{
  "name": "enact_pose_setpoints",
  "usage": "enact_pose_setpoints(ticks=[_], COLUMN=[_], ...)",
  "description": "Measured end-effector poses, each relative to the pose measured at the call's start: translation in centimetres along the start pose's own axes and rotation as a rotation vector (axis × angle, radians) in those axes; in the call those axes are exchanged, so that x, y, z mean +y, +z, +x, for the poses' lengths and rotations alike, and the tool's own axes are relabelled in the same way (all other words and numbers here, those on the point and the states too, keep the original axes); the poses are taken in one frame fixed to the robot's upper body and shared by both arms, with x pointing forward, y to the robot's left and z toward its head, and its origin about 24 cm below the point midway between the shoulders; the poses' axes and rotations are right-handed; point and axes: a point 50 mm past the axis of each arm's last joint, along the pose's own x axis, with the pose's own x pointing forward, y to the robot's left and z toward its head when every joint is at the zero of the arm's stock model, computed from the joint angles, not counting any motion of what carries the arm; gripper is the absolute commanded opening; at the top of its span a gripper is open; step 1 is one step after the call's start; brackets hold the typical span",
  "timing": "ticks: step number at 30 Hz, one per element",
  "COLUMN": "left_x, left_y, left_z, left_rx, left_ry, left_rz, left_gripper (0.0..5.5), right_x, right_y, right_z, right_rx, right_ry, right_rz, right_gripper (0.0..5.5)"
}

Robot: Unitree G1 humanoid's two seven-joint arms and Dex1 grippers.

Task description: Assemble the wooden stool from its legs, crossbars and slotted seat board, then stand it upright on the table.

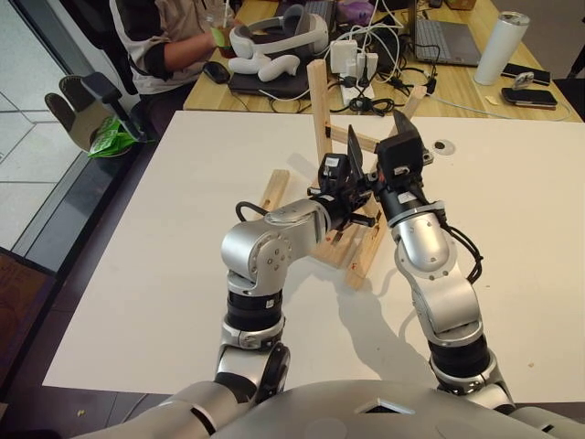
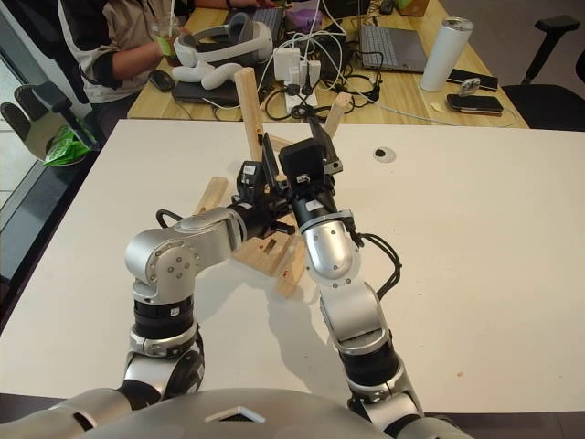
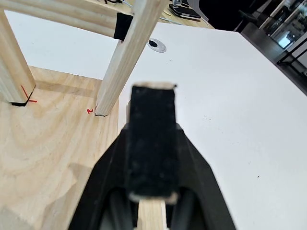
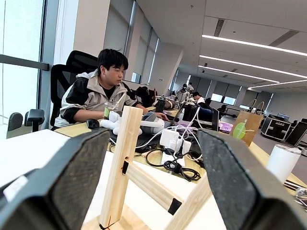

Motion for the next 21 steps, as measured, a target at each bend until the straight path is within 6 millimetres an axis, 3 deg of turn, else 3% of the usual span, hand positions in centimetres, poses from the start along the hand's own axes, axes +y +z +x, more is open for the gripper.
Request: enact_pose_setpoints(ticks=[6,13,18,21], left_x=[0.3,0.3,0.2,0.1], left_y=[-0.6,-0.9,-1.0,-1.0], left_z=[0.1,0.2,0.4,0.6], left_rx=[0.059,0.078,0.087,0.09], left_ry=[0.035,0.042,0.042,0.043], left_rz=[-0.011,-0.013,-0.001,0.007], left_gripper=[0.41,0.41,0.41,0.41], right_x=[-0.5,-4.3,-6.1,-6.4], right_y=[-0.1,4.1,4.9,4.5], right_z=[0.3,2.1,2.8,2.1], right_rx=[0.001,-0.267,-0.301,-0.268], right_ry=[-0.031,-0.226,-0.298,-0.257], right_rz=[-0.011,-0.021,0.075,0.191], right_gripper=[3.39,3.39,3.39,3.39])
